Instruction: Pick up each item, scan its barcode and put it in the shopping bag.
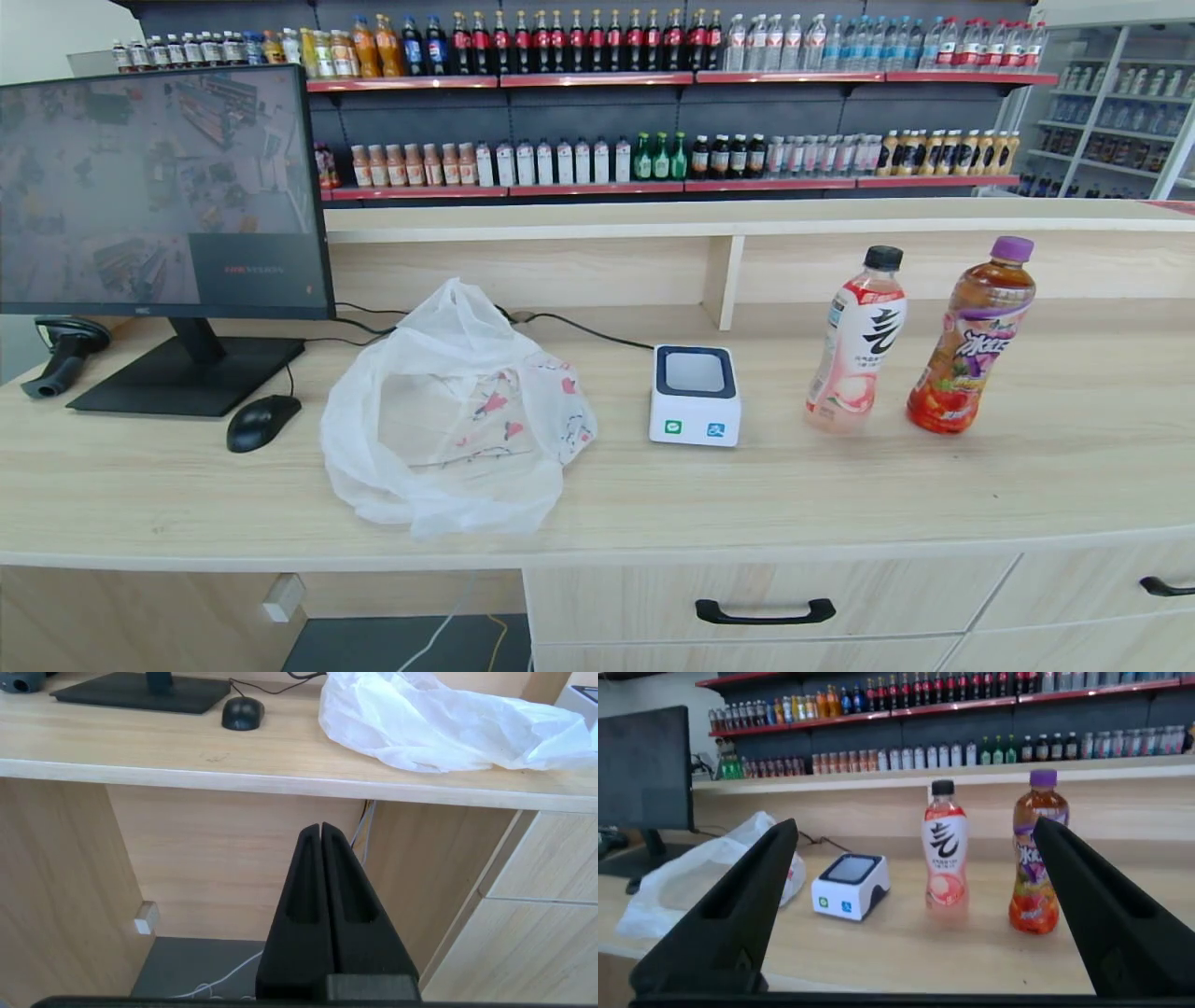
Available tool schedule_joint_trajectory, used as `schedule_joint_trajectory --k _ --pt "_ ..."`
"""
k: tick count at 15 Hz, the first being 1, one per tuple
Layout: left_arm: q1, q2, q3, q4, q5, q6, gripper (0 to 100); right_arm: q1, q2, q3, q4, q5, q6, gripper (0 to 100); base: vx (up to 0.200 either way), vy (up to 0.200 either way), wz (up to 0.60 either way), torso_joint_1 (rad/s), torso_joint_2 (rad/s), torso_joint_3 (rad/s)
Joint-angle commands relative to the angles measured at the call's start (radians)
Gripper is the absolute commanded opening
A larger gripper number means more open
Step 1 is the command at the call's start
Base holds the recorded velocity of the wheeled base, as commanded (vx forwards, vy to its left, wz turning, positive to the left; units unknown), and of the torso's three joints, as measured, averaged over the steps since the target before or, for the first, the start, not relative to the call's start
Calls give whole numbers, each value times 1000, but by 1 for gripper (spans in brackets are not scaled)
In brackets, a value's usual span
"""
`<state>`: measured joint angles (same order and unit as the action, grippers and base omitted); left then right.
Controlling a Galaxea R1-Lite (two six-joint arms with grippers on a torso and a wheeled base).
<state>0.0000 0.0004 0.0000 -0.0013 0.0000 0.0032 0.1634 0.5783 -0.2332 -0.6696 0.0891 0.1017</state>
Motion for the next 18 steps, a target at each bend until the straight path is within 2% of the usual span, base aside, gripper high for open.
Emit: schedule_joint_trajectory --k 1,3,5,8,16,18 --pt "0 0 0 0 0 0 0 33 532 -25 -541 1 15 100 0 0 0 0 0 0" --pt "0 0 0 0 0 0 0 30 729 -75 -777 1 -8 100 0 0 0 0 0 0" --pt "0 0 0 0 0 0 0 30 905 -155 -901 12 -54 100 0 0 0 0 0 0" --pt "0 0 0 0 0 0 0 30 985 -213 -901 35 -140 100 0 0 0 0 0 0" --pt "0 0 0 0 0 0 0 31 1016 -192 -901 18 -257 100 0 0 0 0 0 0" --pt "0 0 0 0 0 0 0 30 1035 -135 -901 3 -250 100 0 0 0 0 0 0"
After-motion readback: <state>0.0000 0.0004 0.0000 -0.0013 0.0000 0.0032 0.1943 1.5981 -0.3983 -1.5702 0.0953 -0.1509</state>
